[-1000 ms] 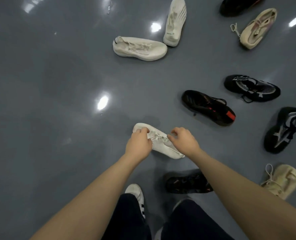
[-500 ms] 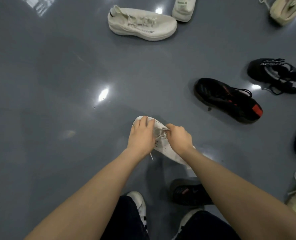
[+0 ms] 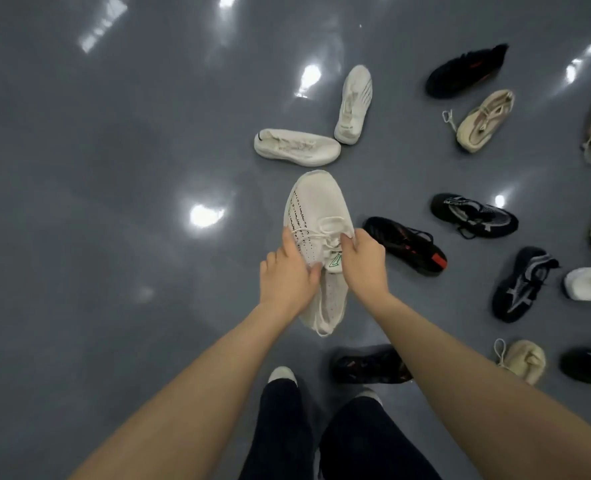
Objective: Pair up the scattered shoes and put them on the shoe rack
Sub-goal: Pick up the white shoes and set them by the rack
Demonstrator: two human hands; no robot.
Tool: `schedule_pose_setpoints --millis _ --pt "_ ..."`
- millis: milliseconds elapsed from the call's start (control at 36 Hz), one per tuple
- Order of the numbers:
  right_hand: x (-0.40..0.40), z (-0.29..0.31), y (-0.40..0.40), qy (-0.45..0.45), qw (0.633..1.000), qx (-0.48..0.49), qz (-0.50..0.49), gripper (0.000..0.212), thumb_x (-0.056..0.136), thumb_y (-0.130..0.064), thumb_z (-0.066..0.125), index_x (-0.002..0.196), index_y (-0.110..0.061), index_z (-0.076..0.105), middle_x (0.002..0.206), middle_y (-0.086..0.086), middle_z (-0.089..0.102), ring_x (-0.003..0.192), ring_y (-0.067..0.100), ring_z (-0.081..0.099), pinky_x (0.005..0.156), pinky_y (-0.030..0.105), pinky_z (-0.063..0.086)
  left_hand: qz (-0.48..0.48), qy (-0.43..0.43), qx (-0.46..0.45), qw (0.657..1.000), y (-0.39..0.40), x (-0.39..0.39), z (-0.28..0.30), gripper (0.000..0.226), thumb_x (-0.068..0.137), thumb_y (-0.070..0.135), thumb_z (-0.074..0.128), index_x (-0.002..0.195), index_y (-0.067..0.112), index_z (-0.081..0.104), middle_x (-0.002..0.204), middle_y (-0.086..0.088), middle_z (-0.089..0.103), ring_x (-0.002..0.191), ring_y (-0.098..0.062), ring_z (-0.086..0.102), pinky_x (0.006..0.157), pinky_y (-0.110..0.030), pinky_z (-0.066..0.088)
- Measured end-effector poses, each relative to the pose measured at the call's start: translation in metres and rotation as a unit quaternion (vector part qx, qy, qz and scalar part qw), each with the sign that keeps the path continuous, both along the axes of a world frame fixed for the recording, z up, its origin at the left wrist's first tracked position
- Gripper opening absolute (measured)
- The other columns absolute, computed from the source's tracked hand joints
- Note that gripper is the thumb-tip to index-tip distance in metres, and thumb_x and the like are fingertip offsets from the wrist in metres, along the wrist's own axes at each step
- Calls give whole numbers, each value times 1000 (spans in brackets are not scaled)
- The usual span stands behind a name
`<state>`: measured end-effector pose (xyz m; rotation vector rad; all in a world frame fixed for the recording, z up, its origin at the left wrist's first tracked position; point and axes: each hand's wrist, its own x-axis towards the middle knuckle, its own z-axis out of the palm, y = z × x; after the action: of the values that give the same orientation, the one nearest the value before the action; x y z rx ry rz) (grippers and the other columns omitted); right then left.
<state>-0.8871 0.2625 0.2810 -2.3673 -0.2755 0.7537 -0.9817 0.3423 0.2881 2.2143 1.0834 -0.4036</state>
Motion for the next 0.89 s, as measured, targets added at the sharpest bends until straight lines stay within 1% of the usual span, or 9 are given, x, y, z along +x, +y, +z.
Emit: schedule_pose_setpoints --millis 83,194,306,361,444,500,611,750,889 --pt "-1 51 19 -7 1000 15 -12 30 98 -22 43 69 -14 42 63 -6 46 60 16 45 56 29 31 14 -35 3 999 18 1 45 85 87 45 55 148 8 9 136 -13 48 119 -36 48 97 -43 36" --pt "-4 108 43 -9 999 21 -23 34 97 -21 44 64 -17 37 65 -1 46 68 21 45 62 30 33 30 -50 -8 998 43 -3 96 86 84 46 58 146 13 9 125 -14 57 109 -37 57 93 -46 44" --pt "-8 154 60 0 999 24 -25 37 97 -21 45 61 -16 35 68 4 49 72 24 47 62 31 33 67 -78 -51 993 65 -10 144 81 80 39 63 141 21 13 125 -7 57 107 -35 59 88 -46 48" --pt "-8 173 69 1 1000 21 -16 41 97 -20 44 59 -17 32 62 0 43 70 22 43 60 30 30 66 -87 -57 992 76 -11 163 76 79 36 63 138 24 16 124 -6 57 106 -34 59 88 -47 48" --pt "-6 202 83 3 1000 21 -2 43 97 -21 43 57 -17 29 59 -2 38 63 18 38 50 31 25 52 -74 -46 995 94 -10 191 76 82 34 63 141 25 16 127 -8 55 112 -33 56 91 -44 47" --pt "-2 219 93 4 1000 22 6 43 98 -22 43 57 -18 29 59 -3 38 58 14 35 47 25 24 37 -71 -31 996 107 -6 208 78 84 33 63 144 24 14 130 -9 54 115 -33 54 93 -43 45" --pt "11 247 118 12 999 35 19 43 98 -23 44 57 -17 31 58 -2 39 54 8 35 47 24 25 11 -69 0 998 137 8 238 78 86 31 63 146 22 14 129 -9 56 114 -31 56 92 -43 46" --pt "41 271 155 13 998 59 13 44 98 -23 44 56 -16 32 58 -1 40 53 9 37 47 23 27 -17 -53 39 998 179 44 266 72 88 29 61 145 21 18 120 -9 61 108 -32 58 85 -39 47" --pt "83 279 192 28 998 62 -8 44 97 -24 46 55 -15 33 55 -1 39 51 12 37 47 27 29 -33 -29 57 997 217 88 279 71 89 30 60 145 21 18 115 -8 63 104 -31 60 80 -37 47"
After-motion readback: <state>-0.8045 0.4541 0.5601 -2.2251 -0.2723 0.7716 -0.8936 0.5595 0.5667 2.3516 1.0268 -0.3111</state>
